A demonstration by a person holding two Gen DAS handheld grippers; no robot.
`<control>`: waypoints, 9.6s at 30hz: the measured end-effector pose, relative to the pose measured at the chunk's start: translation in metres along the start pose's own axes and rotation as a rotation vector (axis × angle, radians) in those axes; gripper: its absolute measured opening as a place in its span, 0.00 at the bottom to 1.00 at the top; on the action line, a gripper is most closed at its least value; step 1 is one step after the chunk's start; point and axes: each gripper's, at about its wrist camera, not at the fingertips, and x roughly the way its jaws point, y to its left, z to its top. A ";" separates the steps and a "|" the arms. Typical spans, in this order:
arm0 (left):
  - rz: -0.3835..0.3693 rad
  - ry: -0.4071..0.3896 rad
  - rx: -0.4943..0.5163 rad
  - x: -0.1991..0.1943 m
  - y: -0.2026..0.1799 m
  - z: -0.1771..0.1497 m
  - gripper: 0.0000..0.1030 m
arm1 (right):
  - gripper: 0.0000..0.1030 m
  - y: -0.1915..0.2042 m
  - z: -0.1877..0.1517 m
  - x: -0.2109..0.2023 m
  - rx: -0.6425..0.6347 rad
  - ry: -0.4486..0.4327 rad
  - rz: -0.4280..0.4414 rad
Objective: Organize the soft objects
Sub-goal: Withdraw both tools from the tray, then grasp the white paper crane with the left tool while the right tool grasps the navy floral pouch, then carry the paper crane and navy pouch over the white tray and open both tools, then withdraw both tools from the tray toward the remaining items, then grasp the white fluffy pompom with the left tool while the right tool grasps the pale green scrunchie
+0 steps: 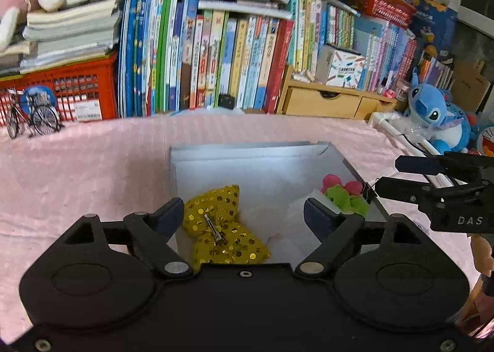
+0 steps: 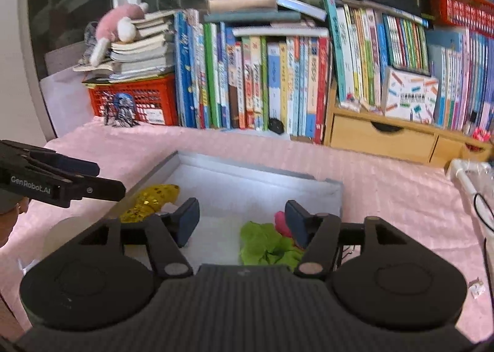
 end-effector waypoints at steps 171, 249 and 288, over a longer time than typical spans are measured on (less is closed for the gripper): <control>-0.011 0.048 -0.008 0.037 -0.004 0.046 0.24 | 0.39 0.006 0.024 -0.008 0.058 0.026 0.026; -0.001 -0.155 0.055 -0.054 -0.015 -0.021 0.84 | 0.82 0.060 -0.018 -0.036 -0.046 -0.053 -0.013; 0.229 -0.191 -0.122 -0.087 0.037 -0.176 0.90 | 0.94 0.146 -0.142 -0.055 -0.339 -0.247 -0.199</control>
